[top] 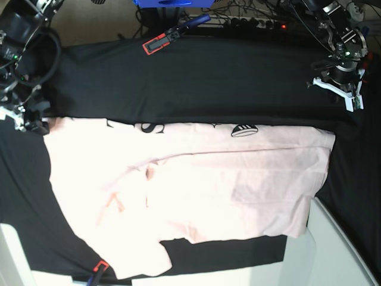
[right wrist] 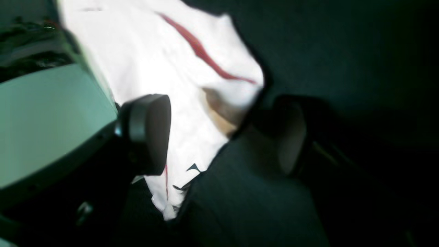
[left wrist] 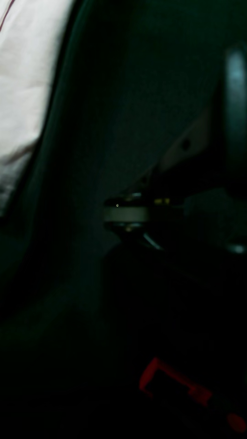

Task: Fold the T-shirt properly
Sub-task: 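Lower both grippers and grasp the folded edge of the shirt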

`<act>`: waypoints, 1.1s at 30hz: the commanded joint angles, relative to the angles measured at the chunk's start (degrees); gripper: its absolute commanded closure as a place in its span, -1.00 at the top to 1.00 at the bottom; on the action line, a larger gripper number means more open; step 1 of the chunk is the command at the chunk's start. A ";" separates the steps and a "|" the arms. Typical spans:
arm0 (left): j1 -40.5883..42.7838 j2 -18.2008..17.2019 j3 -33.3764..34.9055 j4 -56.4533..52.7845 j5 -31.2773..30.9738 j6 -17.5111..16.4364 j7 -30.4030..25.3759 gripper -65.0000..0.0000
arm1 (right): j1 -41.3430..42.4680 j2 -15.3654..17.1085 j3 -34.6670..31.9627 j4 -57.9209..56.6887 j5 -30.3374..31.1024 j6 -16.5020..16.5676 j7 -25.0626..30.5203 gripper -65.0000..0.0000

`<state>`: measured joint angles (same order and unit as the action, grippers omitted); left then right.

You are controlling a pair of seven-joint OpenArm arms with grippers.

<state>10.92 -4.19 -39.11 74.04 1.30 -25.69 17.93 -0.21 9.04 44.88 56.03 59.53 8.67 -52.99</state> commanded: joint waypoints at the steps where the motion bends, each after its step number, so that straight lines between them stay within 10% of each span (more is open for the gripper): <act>1: 0.29 -0.87 -0.32 1.08 -0.47 0.24 -1.10 -0.99 | 0.34 1.12 0.08 0.63 -1.11 -0.53 0.99 0.34; 20: 0.38 -0.78 -0.40 1.08 -0.47 0.24 -1.10 -0.99 | 1.66 -1.96 -9.32 0.54 -0.85 -0.45 4.07 0.32; 29: 0.12 -0.78 -0.23 0.90 -0.55 0.07 -0.83 -0.94 | 2.45 -1.70 -9.67 0.54 -1.02 -0.45 4.24 -0.73; 33: -0.06 -0.61 -0.05 0.90 -1.34 -0.02 -0.75 -0.42 | 2.45 -1.61 -10.03 0.54 -1.02 -0.45 4.16 -0.98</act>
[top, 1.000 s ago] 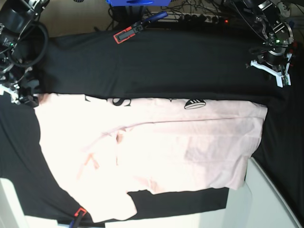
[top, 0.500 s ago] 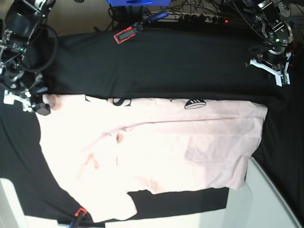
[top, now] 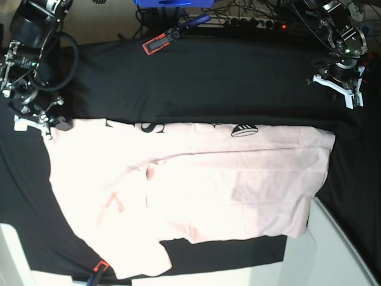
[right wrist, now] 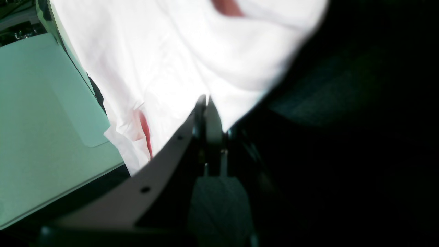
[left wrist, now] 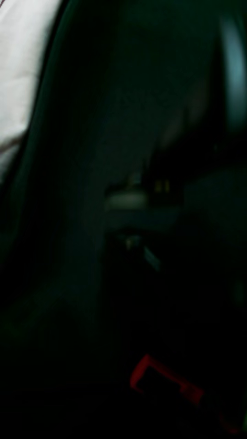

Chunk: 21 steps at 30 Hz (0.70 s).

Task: Fold the T-shirt properly
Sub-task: 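Lower both grippers and grasp the folded edge of the shirt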

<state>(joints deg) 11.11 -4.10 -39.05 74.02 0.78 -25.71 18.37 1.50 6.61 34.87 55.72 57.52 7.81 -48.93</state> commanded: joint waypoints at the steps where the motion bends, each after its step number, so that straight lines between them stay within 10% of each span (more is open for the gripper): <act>1: -0.26 -0.69 -0.12 0.93 -2.23 0.00 -1.18 -0.28 | 0.74 0.82 -0.02 0.85 0.99 0.41 0.00 -1.00; 6: 0.18 -1.40 -0.12 0.93 -15.33 0.00 -1.10 0.42 | 0.74 0.82 -0.02 0.85 0.99 0.41 -0.35 -1.00; 21: -6.06 -2.10 -0.47 0.66 -18.14 0.26 -1.01 0.43 | 0.57 0.82 -0.10 0.85 1.08 0.41 -4.13 -1.00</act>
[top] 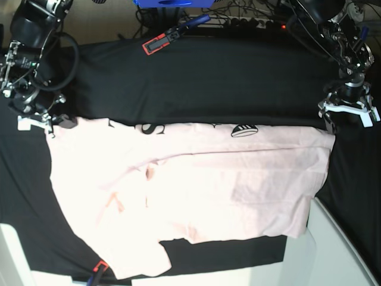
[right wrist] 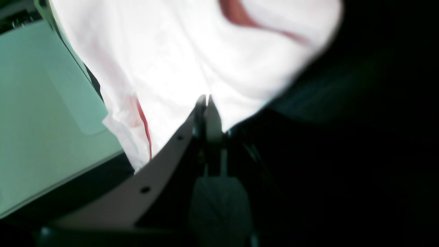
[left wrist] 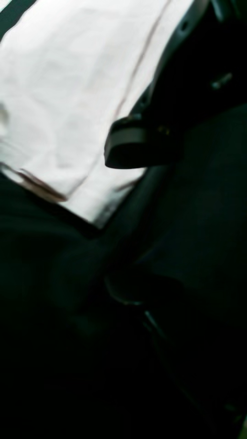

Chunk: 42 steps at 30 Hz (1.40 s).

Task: Fold the T-shirt properly
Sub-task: 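Lower both grippers and grasp the folded edge of the shirt, then drag the folded edge away from the hem with both grippers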

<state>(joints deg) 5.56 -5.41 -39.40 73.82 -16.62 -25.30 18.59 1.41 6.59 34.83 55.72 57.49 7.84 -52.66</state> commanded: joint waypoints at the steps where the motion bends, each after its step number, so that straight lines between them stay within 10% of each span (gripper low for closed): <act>1: -0.77 -0.79 -0.12 0.77 -0.74 -0.15 -1.23 0.43 | 0.66 0.84 -0.06 0.85 1.01 0.38 -0.39 -1.00; 32: -16.24 -6.50 0.32 -25.25 -0.74 -0.06 -1.75 0.41 | 0.39 1.54 0.03 0.85 1.01 0.38 -0.39 -1.00; 42: -18.44 -7.38 0.32 -32.81 1.02 -0.06 -1.75 -0.68 | 0.39 1.54 0.03 0.85 1.01 0.38 -0.39 -1.00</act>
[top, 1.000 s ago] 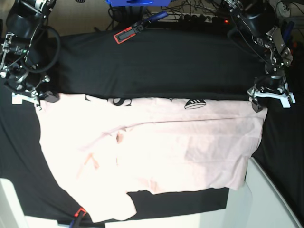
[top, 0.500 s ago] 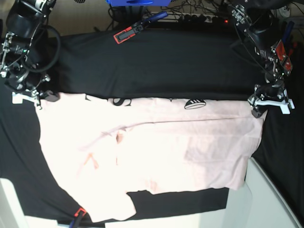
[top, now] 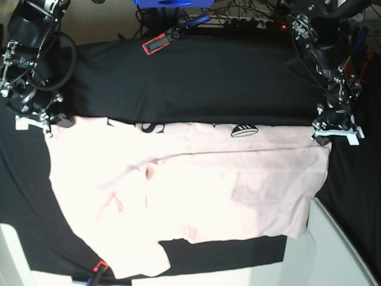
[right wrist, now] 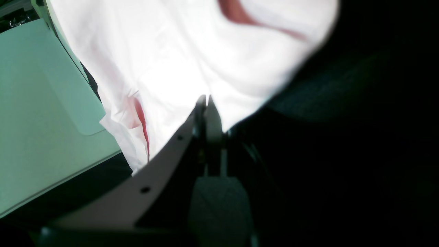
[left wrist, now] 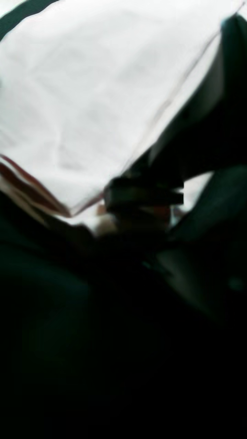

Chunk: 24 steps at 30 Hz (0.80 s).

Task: Fold the T-shirt properly
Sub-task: 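Drag the folded edge away from the hem with both grippers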

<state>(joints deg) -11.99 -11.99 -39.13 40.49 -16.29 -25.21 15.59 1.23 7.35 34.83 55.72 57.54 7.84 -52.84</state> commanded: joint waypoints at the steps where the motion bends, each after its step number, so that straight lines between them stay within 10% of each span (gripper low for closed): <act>1: -1.42 -0.89 0.06 -0.62 2.10 -0.15 1.15 -0.70 | 0.57 0.78 0.03 0.85 0.97 0.38 -0.22 -1.00; 7: -1.33 0.34 0.06 0.08 5.79 -0.15 1.33 -1.00 | 0.57 0.86 0.03 0.85 0.88 0.38 -0.22 -1.00; 24: 9.22 4.82 4.01 10.81 5.88 -0.15 1.59 -1.00 | -1.45 5.35 4.69 1.11 0.79 0.38 0.40 -1.00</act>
<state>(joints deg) -3.05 -7.25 -35.20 51.35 -12.10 -26.11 13.87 -0.75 11.22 39.11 55.75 57.91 8.01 -53.45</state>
